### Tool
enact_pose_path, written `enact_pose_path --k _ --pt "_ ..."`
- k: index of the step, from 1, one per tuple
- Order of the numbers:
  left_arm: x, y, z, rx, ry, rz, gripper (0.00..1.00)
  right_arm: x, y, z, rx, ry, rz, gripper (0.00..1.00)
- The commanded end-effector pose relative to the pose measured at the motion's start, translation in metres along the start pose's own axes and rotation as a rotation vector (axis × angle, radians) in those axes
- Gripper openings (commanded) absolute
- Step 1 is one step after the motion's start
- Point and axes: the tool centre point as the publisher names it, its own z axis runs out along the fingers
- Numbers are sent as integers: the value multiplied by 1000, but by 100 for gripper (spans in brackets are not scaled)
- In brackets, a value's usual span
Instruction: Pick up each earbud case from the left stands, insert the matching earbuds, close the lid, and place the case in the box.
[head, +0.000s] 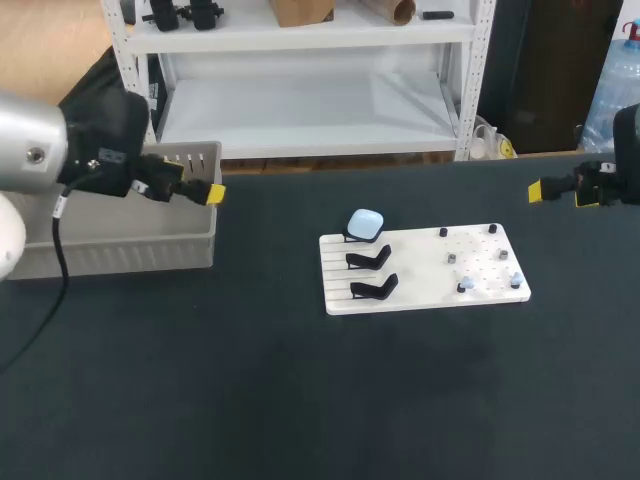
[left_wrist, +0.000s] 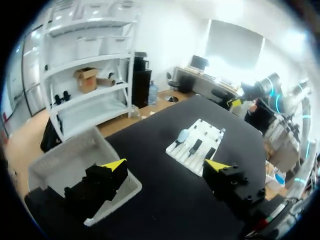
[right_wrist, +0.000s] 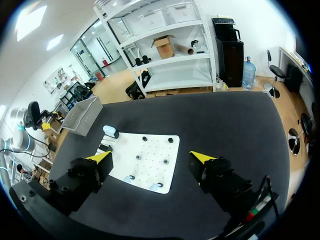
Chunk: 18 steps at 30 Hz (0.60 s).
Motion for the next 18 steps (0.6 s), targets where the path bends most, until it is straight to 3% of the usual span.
enact_pose_path --k 1,9,18 --pt "-7 3 21 178 -16 124 100 0 0 0 -1 0 -1 100" --pt "-14 -10 57 311 21 314 100 0 0 0 -1 0 -1 100" --pt "-19 -25 101 389 19 387 100 0 0 0 -1 0 -1 100"
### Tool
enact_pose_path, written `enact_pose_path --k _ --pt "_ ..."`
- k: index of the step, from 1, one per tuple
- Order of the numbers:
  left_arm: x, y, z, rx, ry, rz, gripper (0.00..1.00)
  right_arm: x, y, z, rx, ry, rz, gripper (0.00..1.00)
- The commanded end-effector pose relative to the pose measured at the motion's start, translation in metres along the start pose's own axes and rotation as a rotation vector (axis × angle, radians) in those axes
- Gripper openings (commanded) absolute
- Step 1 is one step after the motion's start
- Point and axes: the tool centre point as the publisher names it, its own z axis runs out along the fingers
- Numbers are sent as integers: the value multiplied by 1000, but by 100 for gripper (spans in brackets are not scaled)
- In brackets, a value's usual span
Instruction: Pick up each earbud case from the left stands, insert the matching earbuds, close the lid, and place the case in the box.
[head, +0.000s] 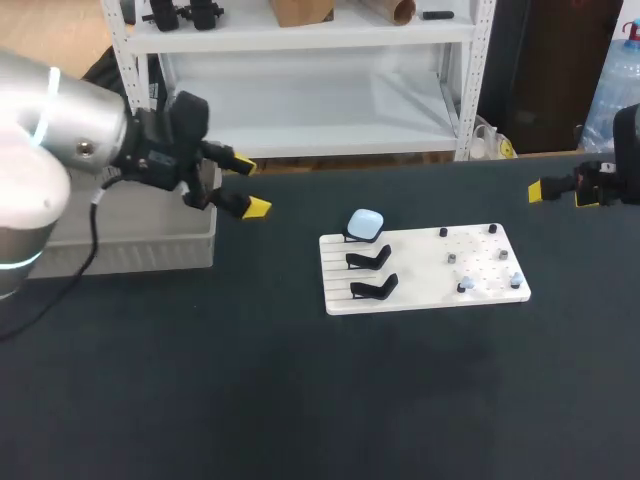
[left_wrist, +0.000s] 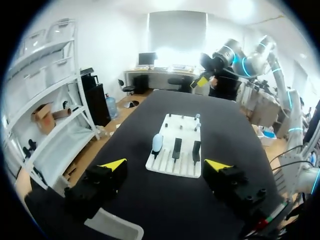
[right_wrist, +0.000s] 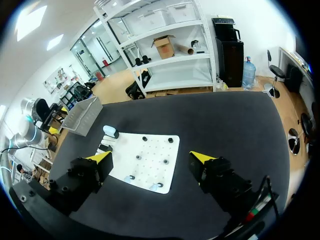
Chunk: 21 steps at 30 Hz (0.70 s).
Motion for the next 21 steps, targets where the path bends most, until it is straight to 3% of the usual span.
enact_pose_path --k 1,21 --pt "-4 11 33 108 0 24 100 0 0 0 -1 0 -1 100" --pt "17 21 111 143 6 98 97 0 0 0 -1 0 -1 100"
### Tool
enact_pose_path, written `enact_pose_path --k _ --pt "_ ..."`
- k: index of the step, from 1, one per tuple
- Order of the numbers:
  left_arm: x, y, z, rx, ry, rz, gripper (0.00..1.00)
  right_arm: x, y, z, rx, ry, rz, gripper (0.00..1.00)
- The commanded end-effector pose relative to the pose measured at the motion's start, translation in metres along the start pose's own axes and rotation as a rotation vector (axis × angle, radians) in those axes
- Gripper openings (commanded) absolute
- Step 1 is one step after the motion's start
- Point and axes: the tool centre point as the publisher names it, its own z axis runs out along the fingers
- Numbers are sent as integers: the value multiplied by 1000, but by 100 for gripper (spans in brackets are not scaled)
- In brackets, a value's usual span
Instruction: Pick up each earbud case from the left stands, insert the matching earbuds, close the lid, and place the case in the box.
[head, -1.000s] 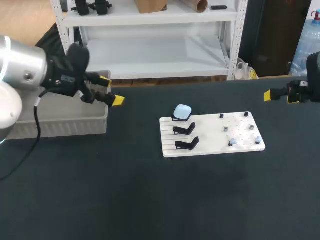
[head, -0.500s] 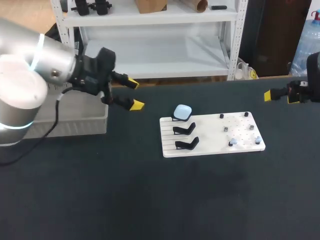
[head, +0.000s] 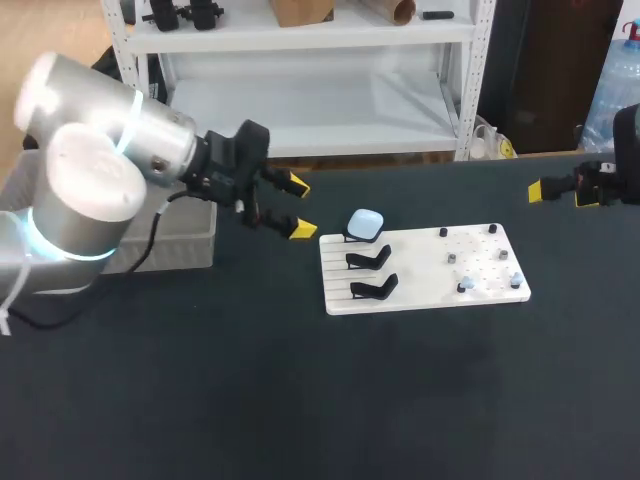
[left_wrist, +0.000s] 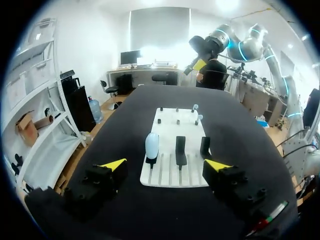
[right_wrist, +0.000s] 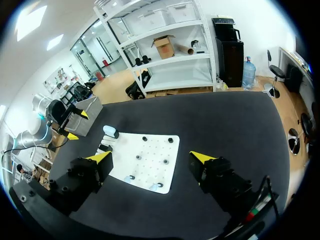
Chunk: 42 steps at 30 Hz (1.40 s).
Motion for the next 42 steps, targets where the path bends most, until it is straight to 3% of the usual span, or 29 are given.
enact_pose_path --k 1,3,7,11,19,21,26,42 --pt "3 10 20 34 -7 11 90 0 0 0 -1 0 -1 100" --pt "5 12 25 35 -9 18 63 0 0 0 -1 0 -1 100" --pt "9 14 32 38 -19 19 56 0 0 0 -1 0 -1 100" --pt "16 17 40 38 -26 -3 43 0 0 0 -1 0 -1 100" --pt "18 17 48 39 -52 -14 47 0 0 0 -1 0 -1 100" --pt "17 18 51 39 -58 -9 61 0 0 0 -1 0 -1 100" --pt "14 21 55 40 -77 0 49 0 0 0 -1 0 -1 100" --pt "13 25 72 54 -102 10 45 0 0 0 -1 0 -1 100"
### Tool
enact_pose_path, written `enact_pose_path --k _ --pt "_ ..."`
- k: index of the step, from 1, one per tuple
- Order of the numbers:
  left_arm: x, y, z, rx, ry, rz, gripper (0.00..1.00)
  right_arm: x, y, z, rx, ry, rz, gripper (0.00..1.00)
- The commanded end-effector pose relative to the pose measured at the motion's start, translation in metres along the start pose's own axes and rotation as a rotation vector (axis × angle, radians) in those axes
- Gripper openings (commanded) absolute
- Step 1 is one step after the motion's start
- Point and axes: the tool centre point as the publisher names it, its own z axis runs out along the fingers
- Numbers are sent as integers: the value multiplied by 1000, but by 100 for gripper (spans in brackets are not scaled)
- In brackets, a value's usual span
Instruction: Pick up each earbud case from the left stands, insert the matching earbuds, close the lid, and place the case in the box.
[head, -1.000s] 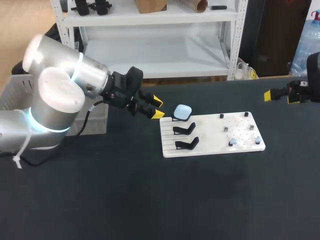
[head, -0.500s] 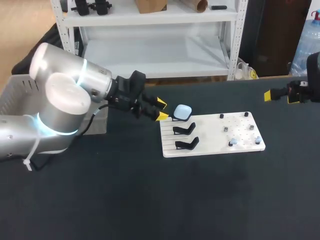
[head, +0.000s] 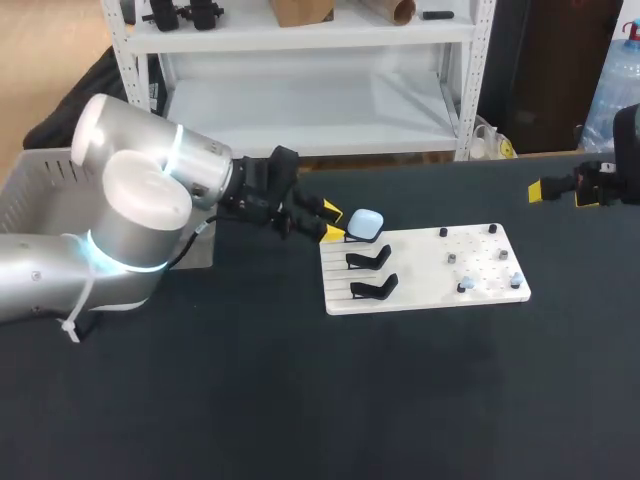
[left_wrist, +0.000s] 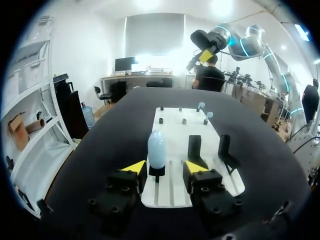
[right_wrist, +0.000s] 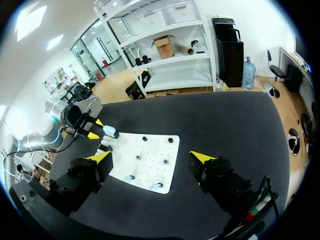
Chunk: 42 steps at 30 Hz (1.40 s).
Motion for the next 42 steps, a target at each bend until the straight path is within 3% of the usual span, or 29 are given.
enact_pose_path --k 1,22,42 --pt "0 7 6 2 -16 0 45 0 0 0 -1 0 -1 100" --pt "-7 10 24 14 -65 -15 44 0 0 0 -1 0 -1 100" --pt "-3 9 36 20 -55 -22 43 0 0 0 -1 0 -1 100"
